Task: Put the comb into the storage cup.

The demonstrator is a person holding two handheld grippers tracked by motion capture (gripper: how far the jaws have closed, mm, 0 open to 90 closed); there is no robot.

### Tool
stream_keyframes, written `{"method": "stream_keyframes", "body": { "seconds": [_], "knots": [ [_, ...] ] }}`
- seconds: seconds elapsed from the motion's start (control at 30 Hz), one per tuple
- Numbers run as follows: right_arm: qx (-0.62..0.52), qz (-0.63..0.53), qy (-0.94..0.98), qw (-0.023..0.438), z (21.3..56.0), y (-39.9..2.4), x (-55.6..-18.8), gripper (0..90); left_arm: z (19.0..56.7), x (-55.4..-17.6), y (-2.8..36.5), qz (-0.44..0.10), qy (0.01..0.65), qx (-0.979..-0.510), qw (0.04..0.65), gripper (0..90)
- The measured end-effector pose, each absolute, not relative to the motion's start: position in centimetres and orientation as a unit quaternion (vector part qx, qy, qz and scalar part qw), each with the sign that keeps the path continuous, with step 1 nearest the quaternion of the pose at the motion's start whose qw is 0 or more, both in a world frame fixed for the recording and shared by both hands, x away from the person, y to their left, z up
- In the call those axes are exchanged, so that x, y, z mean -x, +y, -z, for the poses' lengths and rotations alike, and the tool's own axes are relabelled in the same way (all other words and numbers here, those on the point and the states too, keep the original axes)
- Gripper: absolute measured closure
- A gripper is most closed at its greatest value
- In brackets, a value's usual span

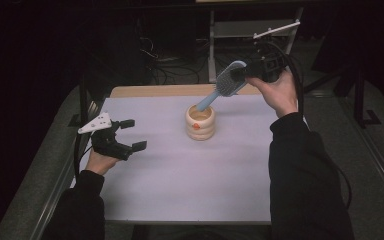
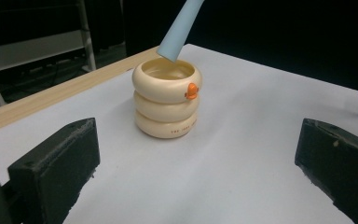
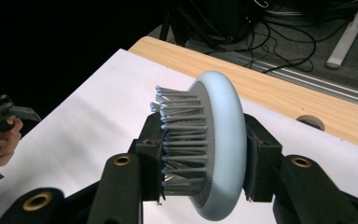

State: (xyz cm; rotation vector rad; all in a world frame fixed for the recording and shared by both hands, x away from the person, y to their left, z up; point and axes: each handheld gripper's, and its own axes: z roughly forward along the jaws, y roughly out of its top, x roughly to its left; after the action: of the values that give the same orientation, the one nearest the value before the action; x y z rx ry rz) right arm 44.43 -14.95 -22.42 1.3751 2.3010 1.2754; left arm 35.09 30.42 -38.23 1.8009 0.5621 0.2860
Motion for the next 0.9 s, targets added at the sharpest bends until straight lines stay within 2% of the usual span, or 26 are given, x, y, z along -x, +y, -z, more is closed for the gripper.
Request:
{"method": "stream_keyframes", "body": {
  "seconds": [0.9],
  "knots": [
    [-0.469,-0.402,0.782,0.084,25.2,-13.1,-46.1,56.7,41.2,-33.3,34.3,-0.137,0.279,-0.760,0.571,0.0]
  ]
}}
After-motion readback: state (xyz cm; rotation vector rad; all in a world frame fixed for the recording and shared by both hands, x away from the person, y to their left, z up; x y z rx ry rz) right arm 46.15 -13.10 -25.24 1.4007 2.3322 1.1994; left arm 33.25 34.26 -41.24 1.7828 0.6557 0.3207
